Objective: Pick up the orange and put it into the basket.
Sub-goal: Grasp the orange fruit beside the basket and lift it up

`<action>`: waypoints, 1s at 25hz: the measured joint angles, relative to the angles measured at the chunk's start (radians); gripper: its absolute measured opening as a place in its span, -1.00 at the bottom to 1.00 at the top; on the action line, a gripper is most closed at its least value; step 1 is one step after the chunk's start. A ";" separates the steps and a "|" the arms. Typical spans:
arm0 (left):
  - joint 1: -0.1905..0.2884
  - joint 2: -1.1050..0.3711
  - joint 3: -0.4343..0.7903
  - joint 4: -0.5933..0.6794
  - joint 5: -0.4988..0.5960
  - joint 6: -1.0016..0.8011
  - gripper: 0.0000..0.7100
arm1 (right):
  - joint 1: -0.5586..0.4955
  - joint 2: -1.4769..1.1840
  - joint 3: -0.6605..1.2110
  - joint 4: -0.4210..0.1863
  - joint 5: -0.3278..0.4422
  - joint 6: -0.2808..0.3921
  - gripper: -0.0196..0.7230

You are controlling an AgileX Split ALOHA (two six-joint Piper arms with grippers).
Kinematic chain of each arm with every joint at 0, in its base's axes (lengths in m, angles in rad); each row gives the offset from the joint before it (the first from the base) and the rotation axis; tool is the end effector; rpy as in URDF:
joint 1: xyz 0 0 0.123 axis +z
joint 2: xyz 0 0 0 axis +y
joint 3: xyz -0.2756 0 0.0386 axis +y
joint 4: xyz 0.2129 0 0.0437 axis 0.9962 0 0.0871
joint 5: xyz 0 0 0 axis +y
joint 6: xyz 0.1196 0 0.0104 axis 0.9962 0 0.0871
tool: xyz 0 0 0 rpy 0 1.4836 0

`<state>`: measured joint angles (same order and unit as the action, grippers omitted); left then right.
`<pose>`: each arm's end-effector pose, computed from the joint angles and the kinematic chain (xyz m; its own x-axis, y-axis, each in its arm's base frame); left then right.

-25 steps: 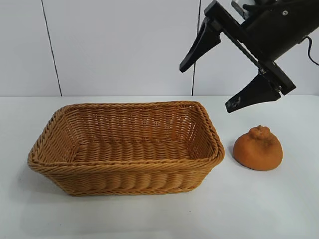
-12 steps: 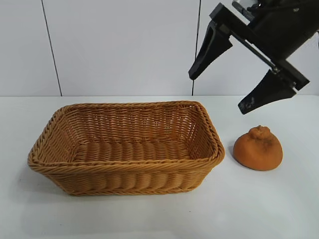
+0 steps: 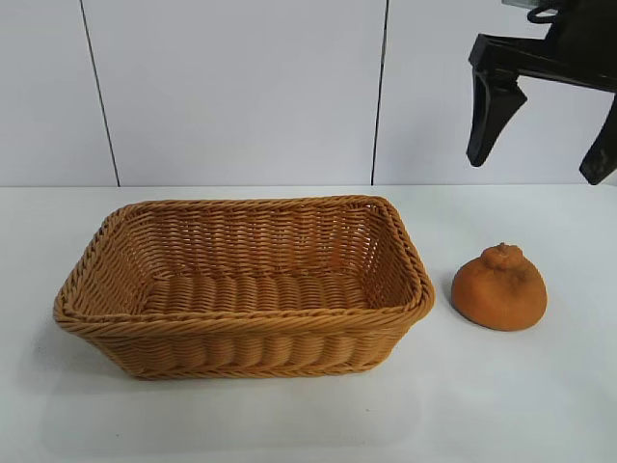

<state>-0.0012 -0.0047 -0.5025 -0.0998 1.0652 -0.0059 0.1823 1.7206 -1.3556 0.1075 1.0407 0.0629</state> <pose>-0.0042 -0.0105 0.2478 -0.4553 -0.0536 -0.8887 0.0543 0.9947 -0.0878 0.3165 0.0696 0.2389 -0.9690 -0.0600 -0.2398 -0.0906 0.9888 0.1185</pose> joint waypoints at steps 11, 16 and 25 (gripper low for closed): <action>0.000 0.000 0.000 0.001 0.000 0.000 0.81 | -0.063 0.193 -0.021 0.058 -0.083 -0.026 0.92; 0.000 0.000 0.000 0.001 0.000 0.000 0.81 | -0.063 0.309 -0.022 0.058 -0.141 -0.026 0.92; 0.000 0.000 0.000 0.001 0.000 0.000 0.81 | -0.063 0.382 -0.022 0.059 -0.167 -0.026 0.13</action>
<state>-0.0012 -0.0047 -0.5025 -0.0987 1.0652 -0.0059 0.1194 2.1026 -1.3776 0.1661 0.8738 0.0368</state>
